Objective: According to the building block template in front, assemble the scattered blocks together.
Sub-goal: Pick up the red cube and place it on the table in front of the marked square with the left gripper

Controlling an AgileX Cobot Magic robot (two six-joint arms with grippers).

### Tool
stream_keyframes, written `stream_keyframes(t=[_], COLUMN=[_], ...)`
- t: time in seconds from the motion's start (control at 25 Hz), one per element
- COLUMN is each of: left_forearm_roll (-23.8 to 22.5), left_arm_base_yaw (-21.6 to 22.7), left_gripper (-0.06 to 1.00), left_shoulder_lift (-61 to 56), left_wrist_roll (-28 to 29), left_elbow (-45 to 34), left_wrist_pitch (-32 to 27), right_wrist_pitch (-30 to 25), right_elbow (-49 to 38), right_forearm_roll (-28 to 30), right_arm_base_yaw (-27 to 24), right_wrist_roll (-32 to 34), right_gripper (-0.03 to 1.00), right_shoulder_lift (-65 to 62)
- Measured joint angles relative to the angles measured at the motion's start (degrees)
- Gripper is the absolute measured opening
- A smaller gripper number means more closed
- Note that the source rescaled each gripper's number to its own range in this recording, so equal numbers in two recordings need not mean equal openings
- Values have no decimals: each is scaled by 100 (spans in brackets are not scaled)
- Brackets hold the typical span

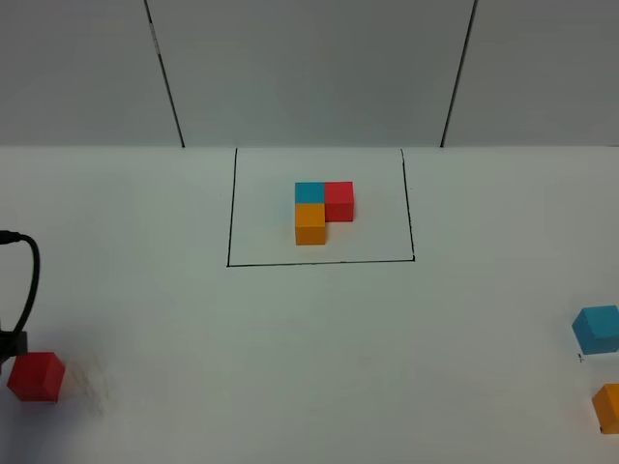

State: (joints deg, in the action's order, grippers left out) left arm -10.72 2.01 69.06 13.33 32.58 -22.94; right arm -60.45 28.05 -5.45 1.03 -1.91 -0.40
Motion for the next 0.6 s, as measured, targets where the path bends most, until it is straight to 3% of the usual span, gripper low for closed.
stream_keyframes(t=[0.6], left_forearm_roll=[12], left_arm_base_yaw=[0], left_gripper=[43], left_shoulder_lift=[1371], left_wrist_roll=[11], left_elbow=[218], left_wrist_pitch=[687], right_wrist_pitch=[0], right_elbow=[0], right_forearm_roll=[0], right_arm_base_yaw=[0], right_wrist_roll=[0], right_gripper=[0], right_shoulder_lift=[0])
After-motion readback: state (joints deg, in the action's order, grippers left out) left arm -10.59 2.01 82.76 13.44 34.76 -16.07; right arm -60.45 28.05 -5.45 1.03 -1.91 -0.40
